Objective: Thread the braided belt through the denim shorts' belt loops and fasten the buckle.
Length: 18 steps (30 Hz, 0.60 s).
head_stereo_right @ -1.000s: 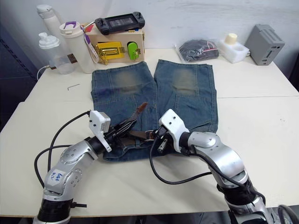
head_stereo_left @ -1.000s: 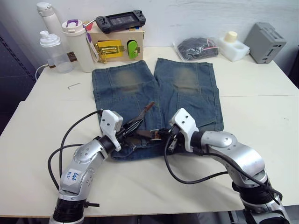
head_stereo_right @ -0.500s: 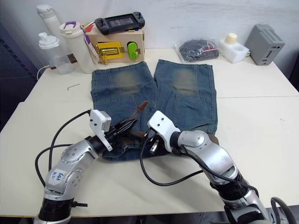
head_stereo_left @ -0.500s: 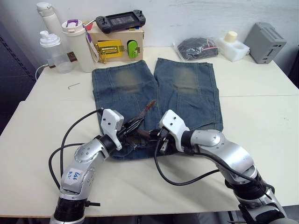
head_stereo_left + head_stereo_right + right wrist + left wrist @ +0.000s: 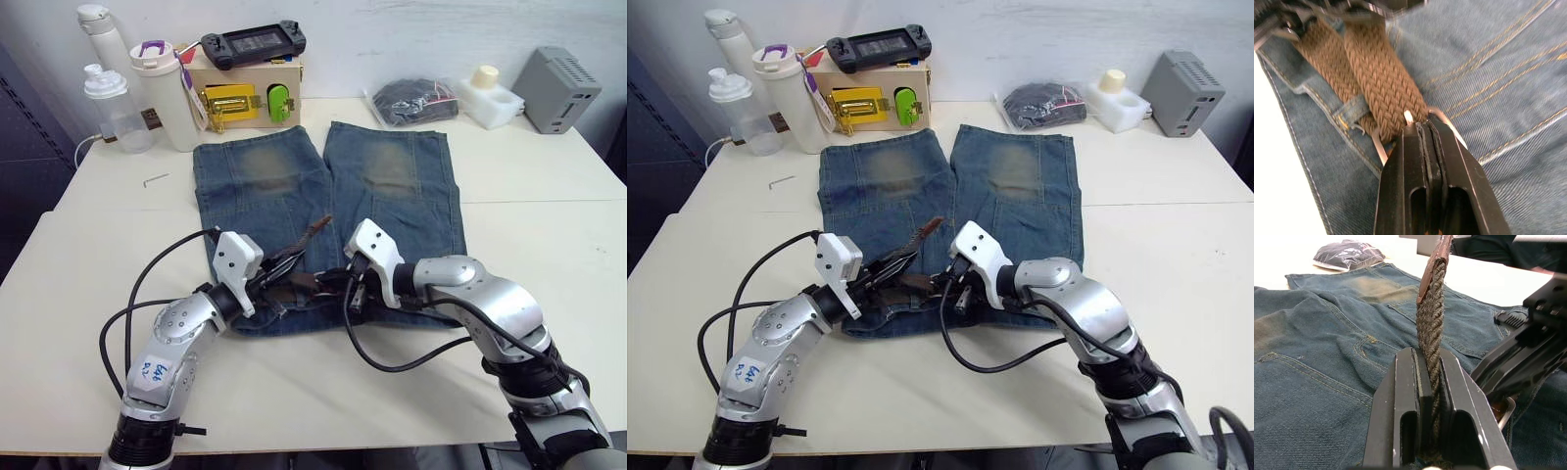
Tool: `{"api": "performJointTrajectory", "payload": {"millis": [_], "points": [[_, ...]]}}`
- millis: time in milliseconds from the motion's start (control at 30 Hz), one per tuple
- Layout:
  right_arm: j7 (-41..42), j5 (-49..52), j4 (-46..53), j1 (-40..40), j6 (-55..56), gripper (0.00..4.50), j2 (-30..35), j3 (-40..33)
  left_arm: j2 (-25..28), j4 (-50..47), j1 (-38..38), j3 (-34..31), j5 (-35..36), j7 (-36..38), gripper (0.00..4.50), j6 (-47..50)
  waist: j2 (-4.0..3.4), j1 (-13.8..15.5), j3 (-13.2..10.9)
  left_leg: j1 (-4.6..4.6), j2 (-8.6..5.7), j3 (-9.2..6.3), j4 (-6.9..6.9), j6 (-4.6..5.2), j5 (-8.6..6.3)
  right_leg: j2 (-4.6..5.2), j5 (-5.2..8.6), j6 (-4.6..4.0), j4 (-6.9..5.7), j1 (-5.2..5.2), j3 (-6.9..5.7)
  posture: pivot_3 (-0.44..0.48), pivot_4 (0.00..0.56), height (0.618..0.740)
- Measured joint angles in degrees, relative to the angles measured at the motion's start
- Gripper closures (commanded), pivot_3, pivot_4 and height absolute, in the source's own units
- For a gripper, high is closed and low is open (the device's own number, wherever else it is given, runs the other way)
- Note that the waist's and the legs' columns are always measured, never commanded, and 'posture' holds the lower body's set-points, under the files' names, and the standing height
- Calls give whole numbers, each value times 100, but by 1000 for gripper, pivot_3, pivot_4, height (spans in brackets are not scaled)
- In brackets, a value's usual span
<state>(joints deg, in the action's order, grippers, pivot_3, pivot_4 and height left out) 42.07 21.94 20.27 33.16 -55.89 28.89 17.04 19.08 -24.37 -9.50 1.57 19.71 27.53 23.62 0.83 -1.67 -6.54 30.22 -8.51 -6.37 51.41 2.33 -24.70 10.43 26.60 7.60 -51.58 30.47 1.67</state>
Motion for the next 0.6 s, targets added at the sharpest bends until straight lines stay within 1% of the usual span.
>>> {"api": "performJointTrajectory", "payload": {"millis": [167, 300, 433, 600], "points": [[165, -55, -62, 19, 186, 4437, 77, 107, 2, 0, 0, 11, -31, 12, 4500, -15, 0, 0, 0, 0, 1, 0, 0, 0, 0, 0, 0, 0, 1, 0, 0, 0, 150, 645], [278, -173, -70, 37, 327, 4437, 131, 328, 5, 0, -5, 11, -69, 31, 4500, -46, 0, -3, 0, -1, 3, 0, -1, 0, 0, 0, 0, 0, 2, -1, -1, 0, 150, 645], [426, -387, -186, 253, 464, 4437, 232, 619, 13, 6, -101, 41, -95, 107, 4500, -75, 3, -8, 2, -5, 5, 2, -3, 0, 0, -1, 0, 0, 4, -3, -3, 0, 150, 645], [543, -474, -476, 480, 456, 4437, 117, 746, 30, 21, -211, 87, -135, 222, 4500, -130, 21, -36, 14, -15, 18, 12, -14, -4, 2, -2, 0, 0, 6, -5, -11, 0, 150, 645]]}}
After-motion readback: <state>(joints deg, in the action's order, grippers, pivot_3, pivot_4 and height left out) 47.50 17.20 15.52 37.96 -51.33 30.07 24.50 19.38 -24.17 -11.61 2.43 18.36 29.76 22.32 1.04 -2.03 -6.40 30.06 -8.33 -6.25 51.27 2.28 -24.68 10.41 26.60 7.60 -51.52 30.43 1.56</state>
